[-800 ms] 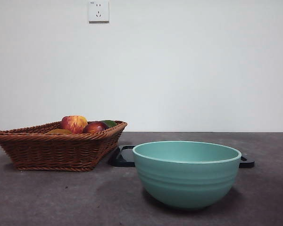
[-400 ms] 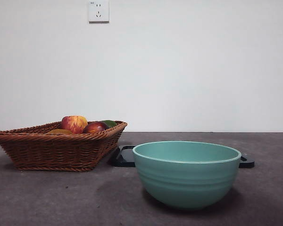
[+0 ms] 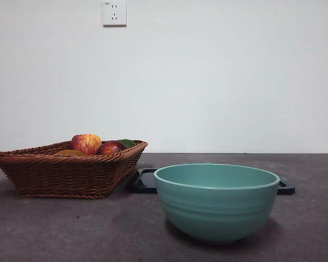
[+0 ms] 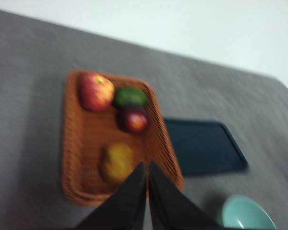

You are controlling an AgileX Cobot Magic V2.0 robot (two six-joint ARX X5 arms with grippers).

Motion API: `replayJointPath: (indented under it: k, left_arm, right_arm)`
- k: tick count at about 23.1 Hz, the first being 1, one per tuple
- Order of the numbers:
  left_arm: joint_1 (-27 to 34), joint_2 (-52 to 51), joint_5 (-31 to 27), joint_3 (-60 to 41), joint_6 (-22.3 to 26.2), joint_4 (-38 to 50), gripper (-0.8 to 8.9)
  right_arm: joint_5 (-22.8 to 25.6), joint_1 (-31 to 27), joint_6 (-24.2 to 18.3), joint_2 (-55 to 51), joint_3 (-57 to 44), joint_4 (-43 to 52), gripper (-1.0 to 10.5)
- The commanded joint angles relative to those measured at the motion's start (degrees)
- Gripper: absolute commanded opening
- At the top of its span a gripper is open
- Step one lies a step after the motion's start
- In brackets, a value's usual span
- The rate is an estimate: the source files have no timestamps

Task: Pick up the wifruite, put it on the bowl, pick up the plate, put it on desk

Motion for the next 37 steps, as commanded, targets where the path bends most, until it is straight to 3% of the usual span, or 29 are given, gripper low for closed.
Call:
replayJointPath:
  k: [1,7,12,14,16,17,25,32,37]
  left_arm:
    - [-1.64,3.76,0.85,4.87,5.4,-4.85,0.1]
    - [-6.69,10.32,2.23,11.15,11.43,-16.24,0.1]
    - [-10.67,12.74,2.19,11.89,12.5,-20.02,0.24]
    - [-10.82,12.76,2.12,11.89,12.46,-19.98,1.77]
    - [-10.88,12.76,2.12,11.89,12.41,-19.96,4.33]
    - [-10.88,12.76,2.12,11.89,12.39,-19.93,4.81]
    - [-12.83,15.5,0.44,11.96,8.9,-14.78,4.63]
    - [-22.4,32.28,-13.22,18.38,6.99,-8.72,4.6]
    - [-25.77,46.45,-22.16,23.17,7.02,-5.44,4.6]
  right_arm:
    - [-2.78,0.17,-6.19,5.44,5.35,-5.42,0.0]
    - [-4.33,2.93,-11.54,13.53,11.87,-14.84,0.0]
    - [-4.31,8.68,-11.98,15.28,12.57,-16.76,0.1]
    - [-4.28,9.97,-11.93,15.28,12.57,-17.11,0.9]
    - [-4.28,10.54,-11.54,15.28,12.57,-17.75,3.5]
    - [-4.28,10.69,-11.54,15.28,12.57,-17.81,4.1]
    - [-4.28,10.86,-11.52,15.28,12.57,-17.77,4.1]
    - [-4.28,10.84,-11.52,15.28,12.57,-17.38,4.1]
    - [-4.28,10.84,-11.52,15.28,12.57,-17.38,4.1]
